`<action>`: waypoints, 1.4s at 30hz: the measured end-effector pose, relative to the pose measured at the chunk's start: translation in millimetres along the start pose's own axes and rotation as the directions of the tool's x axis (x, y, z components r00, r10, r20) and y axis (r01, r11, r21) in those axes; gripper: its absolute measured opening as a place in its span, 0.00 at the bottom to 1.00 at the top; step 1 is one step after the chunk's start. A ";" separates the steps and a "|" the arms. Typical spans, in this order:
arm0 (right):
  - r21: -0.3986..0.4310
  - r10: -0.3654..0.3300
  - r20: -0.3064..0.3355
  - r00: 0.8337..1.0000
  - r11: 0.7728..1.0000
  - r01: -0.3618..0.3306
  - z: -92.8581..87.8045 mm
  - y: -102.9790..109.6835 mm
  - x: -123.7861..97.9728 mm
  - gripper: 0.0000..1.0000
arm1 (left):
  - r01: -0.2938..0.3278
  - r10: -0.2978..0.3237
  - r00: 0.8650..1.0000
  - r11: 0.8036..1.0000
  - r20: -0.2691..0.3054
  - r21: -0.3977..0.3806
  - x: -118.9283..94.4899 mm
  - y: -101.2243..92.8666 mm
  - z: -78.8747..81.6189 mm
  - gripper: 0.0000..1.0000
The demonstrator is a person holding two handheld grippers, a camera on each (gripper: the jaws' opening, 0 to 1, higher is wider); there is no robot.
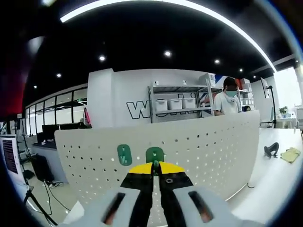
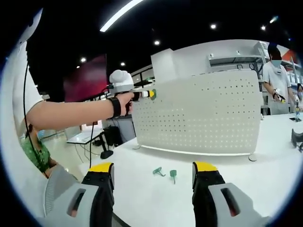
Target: Insert the hook assembly into the mounting plate slot until the hook locks in place.
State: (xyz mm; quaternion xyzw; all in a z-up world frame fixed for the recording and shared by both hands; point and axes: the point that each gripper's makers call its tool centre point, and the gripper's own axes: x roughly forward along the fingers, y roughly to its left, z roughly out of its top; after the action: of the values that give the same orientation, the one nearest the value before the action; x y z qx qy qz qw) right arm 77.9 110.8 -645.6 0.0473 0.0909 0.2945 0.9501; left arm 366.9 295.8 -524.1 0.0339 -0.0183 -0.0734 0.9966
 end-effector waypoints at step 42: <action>0.027 -0.029 -0.002 1.000 0.999 0.029 1.0 -10.1 -2.0 0.67 | -0.055 0.054 0.998 0.998 -0.039 -0.030 44.7 7.1 -2.0 0.03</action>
State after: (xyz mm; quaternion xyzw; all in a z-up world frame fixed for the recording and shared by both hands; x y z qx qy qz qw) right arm 82.0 101.4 -645.7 0.0585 0.0965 0.2796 0.9535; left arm 412.2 296.4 -524.1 0.0192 0.0008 -0.0459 0.9988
